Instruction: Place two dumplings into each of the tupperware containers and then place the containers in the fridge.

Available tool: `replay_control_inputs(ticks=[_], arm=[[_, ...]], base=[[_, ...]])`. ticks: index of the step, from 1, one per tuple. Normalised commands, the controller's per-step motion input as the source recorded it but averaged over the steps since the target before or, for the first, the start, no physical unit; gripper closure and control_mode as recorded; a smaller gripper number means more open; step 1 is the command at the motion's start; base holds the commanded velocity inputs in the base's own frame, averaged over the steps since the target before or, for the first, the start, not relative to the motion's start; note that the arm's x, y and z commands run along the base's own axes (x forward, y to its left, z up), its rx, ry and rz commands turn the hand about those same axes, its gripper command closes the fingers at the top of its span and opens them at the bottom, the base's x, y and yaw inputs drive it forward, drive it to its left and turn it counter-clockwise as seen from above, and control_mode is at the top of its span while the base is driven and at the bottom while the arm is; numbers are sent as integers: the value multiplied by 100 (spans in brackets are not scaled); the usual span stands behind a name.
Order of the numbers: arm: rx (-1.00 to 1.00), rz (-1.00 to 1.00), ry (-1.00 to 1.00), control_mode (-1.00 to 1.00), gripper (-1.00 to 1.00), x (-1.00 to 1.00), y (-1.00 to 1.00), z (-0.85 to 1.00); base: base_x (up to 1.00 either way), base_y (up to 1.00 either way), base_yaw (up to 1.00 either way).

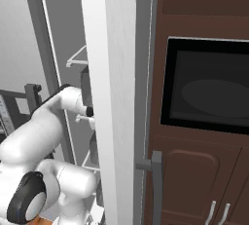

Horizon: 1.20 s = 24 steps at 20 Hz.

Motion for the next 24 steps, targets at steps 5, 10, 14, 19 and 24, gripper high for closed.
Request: replay_control_inputs(ticks=[5, 10, 14, 19, 24], arm=[[0, 0, -3, -100, 100, 41, 0, -41], [0, 0, 0, -100, 100, 42, 4, -7], [0, 0, 0, -100, 100, 53, 0, -2], [0, 0, 0, -100, 100, 36, 0, -26], [0, 0, 0, -100, 100, 25, 0, -34]], base=[[0, 0, 0], [0, 0, 0], [0, 0, 0], [0, 0, 0], [0, 0, 0]])
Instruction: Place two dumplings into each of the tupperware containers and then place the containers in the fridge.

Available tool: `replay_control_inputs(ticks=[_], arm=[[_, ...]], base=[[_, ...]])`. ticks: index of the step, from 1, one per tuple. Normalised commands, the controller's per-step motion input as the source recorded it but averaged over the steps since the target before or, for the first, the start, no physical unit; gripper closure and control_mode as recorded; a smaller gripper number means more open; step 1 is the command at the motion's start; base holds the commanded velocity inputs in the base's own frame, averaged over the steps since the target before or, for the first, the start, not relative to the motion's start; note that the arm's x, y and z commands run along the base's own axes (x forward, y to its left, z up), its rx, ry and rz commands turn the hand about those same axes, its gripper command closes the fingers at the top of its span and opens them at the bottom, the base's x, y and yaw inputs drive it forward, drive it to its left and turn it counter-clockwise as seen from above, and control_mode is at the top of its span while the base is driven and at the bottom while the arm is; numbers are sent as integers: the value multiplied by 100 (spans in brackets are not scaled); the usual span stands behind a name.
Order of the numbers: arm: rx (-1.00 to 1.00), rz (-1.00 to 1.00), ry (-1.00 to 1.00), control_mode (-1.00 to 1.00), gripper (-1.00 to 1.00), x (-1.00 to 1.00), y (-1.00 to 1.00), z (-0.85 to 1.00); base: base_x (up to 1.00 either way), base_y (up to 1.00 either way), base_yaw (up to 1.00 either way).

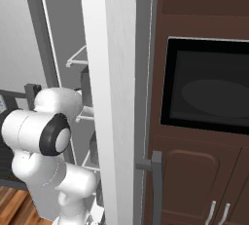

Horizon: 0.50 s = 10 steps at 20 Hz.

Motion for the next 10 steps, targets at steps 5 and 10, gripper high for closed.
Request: replay_control_inputs(ticks=[5, 10], arm=[[0, 0, -5, -100, 100, 42, 0, -22], [0, 0, -3, -100, 100, 62, 0, -15]], base=[[0, 0, 0], [0, 0, 0]])
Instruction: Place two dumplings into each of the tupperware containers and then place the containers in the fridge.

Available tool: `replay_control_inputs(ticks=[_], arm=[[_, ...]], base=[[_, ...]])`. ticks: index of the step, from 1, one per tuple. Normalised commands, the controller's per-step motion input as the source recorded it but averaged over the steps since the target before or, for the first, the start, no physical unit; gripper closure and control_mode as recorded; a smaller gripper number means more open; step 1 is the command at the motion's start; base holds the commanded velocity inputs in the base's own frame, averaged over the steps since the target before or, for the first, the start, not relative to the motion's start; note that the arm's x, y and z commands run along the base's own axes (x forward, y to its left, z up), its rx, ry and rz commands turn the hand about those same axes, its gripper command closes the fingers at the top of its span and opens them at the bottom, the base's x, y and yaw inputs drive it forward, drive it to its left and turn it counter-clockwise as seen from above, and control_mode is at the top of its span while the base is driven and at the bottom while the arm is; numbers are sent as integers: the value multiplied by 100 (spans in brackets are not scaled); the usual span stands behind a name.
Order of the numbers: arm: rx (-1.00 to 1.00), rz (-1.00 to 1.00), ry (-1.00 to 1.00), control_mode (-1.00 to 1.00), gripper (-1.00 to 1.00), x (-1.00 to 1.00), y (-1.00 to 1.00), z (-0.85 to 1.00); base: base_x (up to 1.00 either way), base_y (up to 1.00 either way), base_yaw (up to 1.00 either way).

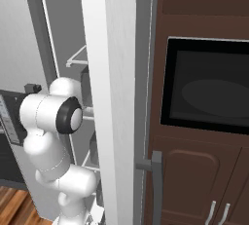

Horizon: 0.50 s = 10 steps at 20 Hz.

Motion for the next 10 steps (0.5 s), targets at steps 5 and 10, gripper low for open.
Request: replay_control_inputs(ticks=[5, 10], arm=[[0, 0, -1, -100, 100, 48, 0, -28], [0, 0, 0, -100, 100, 12, 0, -26]], base=[[0, 0, 0], [0, 0, 0]])
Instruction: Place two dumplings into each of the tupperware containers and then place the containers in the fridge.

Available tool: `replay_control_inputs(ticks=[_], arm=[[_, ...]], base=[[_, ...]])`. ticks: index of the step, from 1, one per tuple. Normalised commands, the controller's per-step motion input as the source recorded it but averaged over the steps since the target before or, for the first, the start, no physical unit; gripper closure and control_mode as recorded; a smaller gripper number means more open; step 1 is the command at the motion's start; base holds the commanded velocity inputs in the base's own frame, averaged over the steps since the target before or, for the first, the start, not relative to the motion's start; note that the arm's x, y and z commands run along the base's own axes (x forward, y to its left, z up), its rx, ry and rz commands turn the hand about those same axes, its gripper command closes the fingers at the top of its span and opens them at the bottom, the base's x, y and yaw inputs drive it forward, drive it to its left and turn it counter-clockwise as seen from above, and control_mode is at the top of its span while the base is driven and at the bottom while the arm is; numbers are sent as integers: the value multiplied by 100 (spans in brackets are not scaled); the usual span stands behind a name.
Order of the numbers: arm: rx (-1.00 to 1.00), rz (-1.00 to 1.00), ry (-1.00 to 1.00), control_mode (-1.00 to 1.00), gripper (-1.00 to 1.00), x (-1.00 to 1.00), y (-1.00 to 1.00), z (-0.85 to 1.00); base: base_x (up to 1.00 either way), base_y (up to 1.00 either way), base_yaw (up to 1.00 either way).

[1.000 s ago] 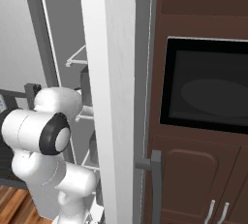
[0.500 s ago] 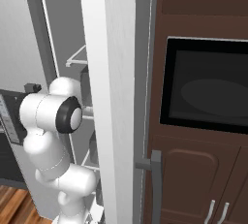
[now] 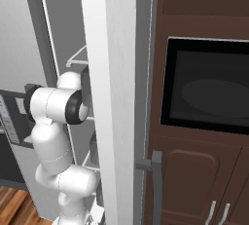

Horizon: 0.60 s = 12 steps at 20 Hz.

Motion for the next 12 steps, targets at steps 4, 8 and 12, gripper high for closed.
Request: replay_control_inputs(ticks=[4, 8, 12], arm=[[0, 0, 0, -100, -100, 0, 0, -2], [0, 0, 0, -100, -100, 0, 0, -2], [0, 0, -2, -100, -100, -5, 0, 4]], base=[[0, 0, 0], [0, 0, 0], [0, 0, 0]])
